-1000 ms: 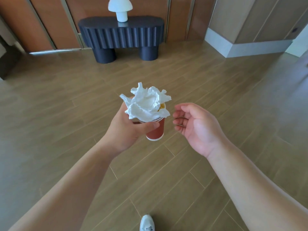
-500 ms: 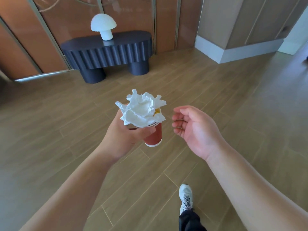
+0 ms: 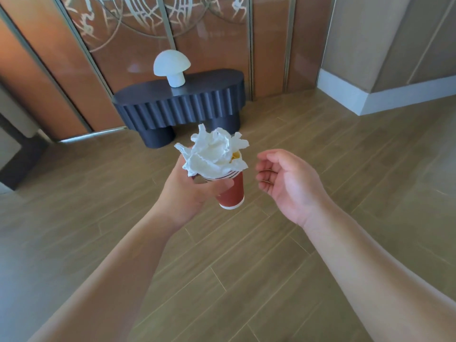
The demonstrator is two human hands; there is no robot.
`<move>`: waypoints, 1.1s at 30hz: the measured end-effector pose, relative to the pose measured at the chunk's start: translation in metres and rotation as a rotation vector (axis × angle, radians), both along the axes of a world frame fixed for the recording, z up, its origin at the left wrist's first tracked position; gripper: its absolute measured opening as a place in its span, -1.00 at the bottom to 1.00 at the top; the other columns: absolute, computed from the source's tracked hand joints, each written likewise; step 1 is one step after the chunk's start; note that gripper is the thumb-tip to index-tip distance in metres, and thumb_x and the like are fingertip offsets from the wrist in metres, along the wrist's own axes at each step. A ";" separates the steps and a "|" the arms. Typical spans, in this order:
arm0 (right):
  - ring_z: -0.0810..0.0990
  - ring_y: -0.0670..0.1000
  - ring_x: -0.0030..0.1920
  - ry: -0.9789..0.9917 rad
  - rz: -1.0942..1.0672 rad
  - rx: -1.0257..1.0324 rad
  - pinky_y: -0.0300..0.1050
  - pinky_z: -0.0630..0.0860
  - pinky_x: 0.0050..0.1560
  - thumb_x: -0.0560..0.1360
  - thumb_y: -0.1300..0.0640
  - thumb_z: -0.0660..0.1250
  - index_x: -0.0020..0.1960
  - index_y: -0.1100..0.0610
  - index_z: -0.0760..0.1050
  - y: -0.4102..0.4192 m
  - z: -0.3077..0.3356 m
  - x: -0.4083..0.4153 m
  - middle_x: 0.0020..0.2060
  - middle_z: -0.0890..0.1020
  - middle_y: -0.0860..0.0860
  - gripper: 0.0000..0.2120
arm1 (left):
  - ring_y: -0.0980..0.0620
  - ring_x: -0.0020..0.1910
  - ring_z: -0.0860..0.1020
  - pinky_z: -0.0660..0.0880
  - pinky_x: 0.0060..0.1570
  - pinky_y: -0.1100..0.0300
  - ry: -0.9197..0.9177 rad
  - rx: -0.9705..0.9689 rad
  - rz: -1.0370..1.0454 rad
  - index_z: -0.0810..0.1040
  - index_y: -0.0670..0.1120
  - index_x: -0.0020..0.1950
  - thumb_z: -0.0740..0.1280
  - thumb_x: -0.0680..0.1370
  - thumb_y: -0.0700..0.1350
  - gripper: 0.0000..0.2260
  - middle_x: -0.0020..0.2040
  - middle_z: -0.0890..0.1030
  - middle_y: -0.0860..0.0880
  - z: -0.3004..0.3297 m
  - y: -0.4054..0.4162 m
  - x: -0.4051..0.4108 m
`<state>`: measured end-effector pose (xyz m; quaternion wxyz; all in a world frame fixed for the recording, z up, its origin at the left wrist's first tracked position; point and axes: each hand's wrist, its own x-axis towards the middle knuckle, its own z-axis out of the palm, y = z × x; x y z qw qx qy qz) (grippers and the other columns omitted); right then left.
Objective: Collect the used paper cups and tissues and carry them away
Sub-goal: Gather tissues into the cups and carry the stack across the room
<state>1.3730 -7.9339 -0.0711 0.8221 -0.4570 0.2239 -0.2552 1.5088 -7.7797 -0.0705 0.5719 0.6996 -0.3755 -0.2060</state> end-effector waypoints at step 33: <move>0.58 -0.01 -0.31 0.110 -0.038 -0.089 -0.15 0.51 -0.27 0.54 0.21 0.22 -0.10 0.13 0.61 -0.338 -0.019 0.543 -0.31 0.62 0.03 -0.82 | 0.18 0.15 0.65 0.54 0.02 0.38 0.002 -0.070 -0.064 0.56 0.23 0.24 0.57 0.42 -0.20 -0.50 0.16 0.69 0.14 -0.031 -0.340 0.562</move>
